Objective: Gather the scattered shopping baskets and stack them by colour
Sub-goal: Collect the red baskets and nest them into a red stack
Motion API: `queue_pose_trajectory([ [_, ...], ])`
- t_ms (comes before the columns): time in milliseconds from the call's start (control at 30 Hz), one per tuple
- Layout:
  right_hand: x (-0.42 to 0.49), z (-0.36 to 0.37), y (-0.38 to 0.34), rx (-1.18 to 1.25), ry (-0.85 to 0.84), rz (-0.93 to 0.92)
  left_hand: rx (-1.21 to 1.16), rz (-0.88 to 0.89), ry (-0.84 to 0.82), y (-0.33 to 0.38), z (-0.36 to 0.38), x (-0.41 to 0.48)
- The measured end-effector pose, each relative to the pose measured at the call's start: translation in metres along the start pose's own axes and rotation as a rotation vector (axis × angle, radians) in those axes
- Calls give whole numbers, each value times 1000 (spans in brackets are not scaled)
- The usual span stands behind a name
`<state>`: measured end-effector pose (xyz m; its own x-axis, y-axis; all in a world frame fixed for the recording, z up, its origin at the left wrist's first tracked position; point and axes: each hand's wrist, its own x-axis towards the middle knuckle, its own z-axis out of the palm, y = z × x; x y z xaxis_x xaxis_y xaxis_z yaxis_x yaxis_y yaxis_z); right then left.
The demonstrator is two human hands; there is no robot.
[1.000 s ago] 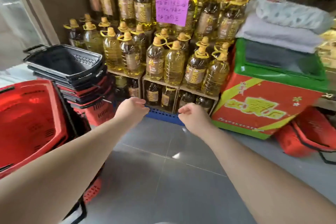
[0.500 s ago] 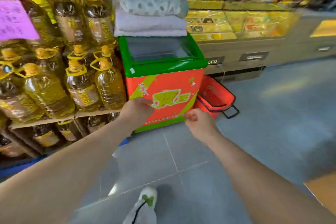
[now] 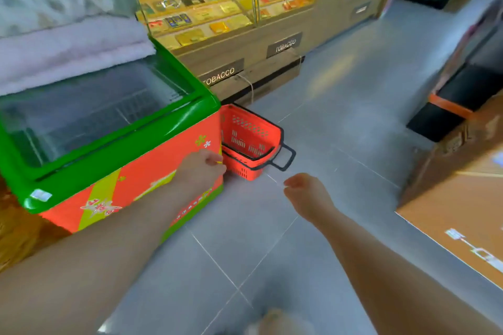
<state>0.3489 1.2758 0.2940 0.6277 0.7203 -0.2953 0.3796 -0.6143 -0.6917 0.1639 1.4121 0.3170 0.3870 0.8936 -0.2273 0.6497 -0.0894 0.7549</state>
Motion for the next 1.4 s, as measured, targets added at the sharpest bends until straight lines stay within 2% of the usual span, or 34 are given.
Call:
queue_pose_trajectory([
  [167,99,-19,16,38,9,56,12,17,-60,30,51,97],
  [433,298,-49,31,3,-140,121,-53,-208,-61,60,134,252],
  [600,392,-27,32,-71,-245,153,-101,-345,-49,51,170,320],
  [867,534,67,86,-175,-336,205,-20,-503,-38,-30,229,453],
  [1100,605,161,164,-105,-360,476,47,-621,-32,-128,280,523],
  [1200,621,197,186,0,-337,622,79,-708,49,-166,298,534],
  [1300,629,219,194,204,-319,756,38,-808,138,-190,309,540],
  [1400,630,230,198,402,-240,763,-101,-900,163,-201,317,545],
])
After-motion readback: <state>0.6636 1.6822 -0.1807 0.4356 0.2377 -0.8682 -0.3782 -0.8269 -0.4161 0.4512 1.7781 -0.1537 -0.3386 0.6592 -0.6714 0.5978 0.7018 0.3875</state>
